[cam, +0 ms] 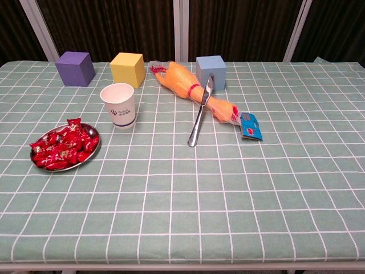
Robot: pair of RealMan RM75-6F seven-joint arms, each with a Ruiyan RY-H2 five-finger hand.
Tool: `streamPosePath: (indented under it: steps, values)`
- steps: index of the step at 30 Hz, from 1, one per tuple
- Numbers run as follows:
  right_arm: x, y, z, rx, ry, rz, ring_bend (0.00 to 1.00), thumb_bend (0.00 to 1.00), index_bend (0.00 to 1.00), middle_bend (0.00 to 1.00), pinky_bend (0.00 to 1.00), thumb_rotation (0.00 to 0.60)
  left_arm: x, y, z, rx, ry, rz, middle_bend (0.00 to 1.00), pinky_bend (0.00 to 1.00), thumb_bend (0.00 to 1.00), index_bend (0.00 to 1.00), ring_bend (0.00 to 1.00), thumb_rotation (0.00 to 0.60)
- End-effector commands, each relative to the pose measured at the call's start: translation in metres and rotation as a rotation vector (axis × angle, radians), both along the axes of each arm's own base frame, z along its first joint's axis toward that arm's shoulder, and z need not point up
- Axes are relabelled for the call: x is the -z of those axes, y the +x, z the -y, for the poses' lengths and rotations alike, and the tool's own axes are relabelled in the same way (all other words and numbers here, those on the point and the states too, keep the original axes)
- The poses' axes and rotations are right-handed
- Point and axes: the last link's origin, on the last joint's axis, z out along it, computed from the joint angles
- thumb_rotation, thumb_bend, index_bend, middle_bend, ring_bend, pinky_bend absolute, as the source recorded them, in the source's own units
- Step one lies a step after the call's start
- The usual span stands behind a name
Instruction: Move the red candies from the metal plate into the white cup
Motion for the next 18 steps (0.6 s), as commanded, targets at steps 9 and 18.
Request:
streamPosePath:
  steps: [9, 18]
  values:
    - [-0.0042, 0.0005, -0.0022, -0.012, -0.03, -0.006, 0.09, 0.12, 0.13, 0.21, 0.23, 0.6, -0.0012, -0.0006, 0.0047, -0.006, 0.013, 0.013, 0.32, 0.31, 0.23, 0.36, 0.23, 0.6]
    - [-0.0084, 0.0009, -0.0011, -0.029, -0.055, -0.012, 0.09, 0.12, 0.13, 0.21, 0.23, 0.6, -0.003, 0.0024, 0.0026, 0.014, 0.003, 0.014, 0.32, 0.33, 0.22, 0.36, 0.24, 0.6]
